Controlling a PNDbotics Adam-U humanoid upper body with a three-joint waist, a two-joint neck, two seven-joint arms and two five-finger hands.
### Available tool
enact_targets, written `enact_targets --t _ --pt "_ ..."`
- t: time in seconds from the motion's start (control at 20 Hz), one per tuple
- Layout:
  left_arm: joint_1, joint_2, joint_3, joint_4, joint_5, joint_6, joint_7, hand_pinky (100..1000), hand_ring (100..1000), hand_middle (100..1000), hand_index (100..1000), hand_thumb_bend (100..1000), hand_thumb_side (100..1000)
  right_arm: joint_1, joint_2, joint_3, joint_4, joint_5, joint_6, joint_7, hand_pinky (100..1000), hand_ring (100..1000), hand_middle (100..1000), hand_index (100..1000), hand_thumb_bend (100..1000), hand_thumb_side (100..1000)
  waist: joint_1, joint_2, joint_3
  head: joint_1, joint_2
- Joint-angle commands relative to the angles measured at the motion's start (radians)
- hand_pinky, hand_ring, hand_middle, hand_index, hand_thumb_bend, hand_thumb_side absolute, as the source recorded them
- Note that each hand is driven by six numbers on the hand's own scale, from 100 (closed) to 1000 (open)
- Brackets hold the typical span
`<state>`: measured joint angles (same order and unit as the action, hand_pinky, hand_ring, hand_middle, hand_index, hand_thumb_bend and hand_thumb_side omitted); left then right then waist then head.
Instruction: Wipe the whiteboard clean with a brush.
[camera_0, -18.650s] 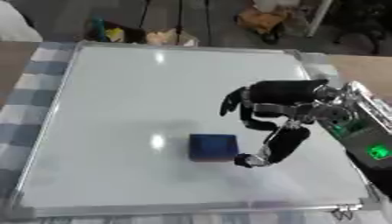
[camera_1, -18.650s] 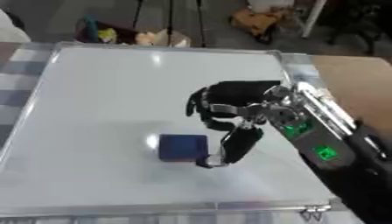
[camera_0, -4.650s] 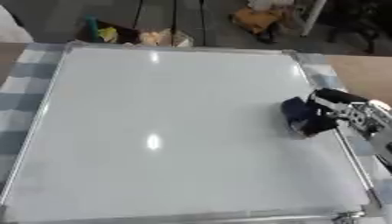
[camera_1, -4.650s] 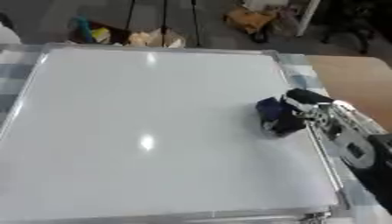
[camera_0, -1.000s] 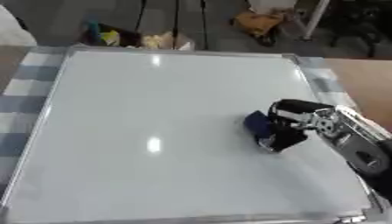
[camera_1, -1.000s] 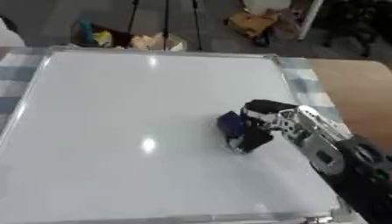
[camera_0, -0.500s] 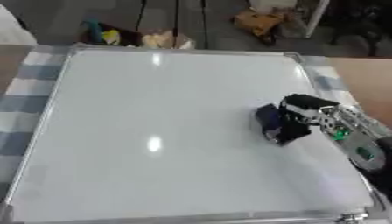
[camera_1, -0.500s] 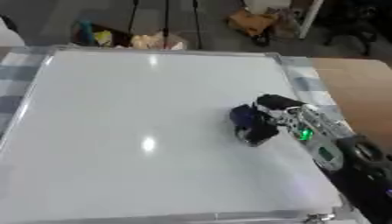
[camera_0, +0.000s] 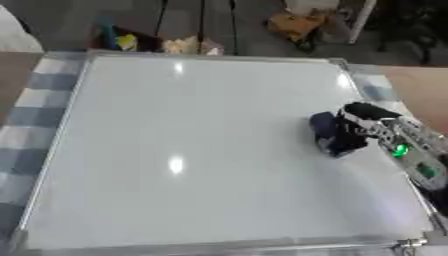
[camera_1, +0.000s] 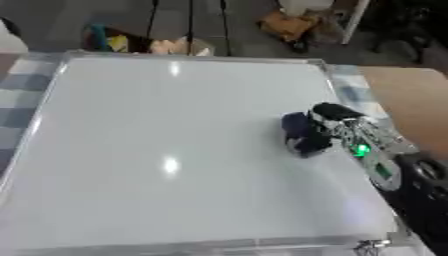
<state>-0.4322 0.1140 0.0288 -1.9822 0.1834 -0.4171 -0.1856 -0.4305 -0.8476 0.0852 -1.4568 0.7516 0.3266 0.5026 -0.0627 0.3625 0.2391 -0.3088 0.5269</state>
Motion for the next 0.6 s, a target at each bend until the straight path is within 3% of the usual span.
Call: enact_targets --t 0.05,0.1,0.15,0.6 --pt "-0.009 0.011 0.000 -0.018 -0.006 -0.005 -0.001 368 709 610 577 124 924 0.034 -0.022 0.004 0.071 0.020 0.014 -0.007 701 713 451 371 100 572 0.012 -0.005 -0.004 0.005 -0.002" --pt "-0.009 0.011 0.000 -0.018 -0.006 -0.005 -0.001 368 709 610 577 124 924 0.034 -0.023 0.001 0.074 0.020 0.019 -0.012 698 711 449 370 100 602 0.013 -0.004 -0.005 0.005 -0.002" --pt "-0.009 0.012 0.000 -0.018 -0.006 -0.005 -0.001 368 709 610 577 124 924 0.033 -0.024 -0.002 0.075 0.017 0.023 -0.016 695 709 447 369 100 572 0.013 -0.004 -0.005 0.006 -0.002" --pt "-0.012 0.014 -0.001 -0.018 -0.005 -0.005 0.000 369 709 611 578 124 923 0.046 -0.052 -0.031 0.063 -0.024 0.050 -0.041 687 703 442 367 100 583 0.009 -0.006 -0.007 0.013 -0.004"
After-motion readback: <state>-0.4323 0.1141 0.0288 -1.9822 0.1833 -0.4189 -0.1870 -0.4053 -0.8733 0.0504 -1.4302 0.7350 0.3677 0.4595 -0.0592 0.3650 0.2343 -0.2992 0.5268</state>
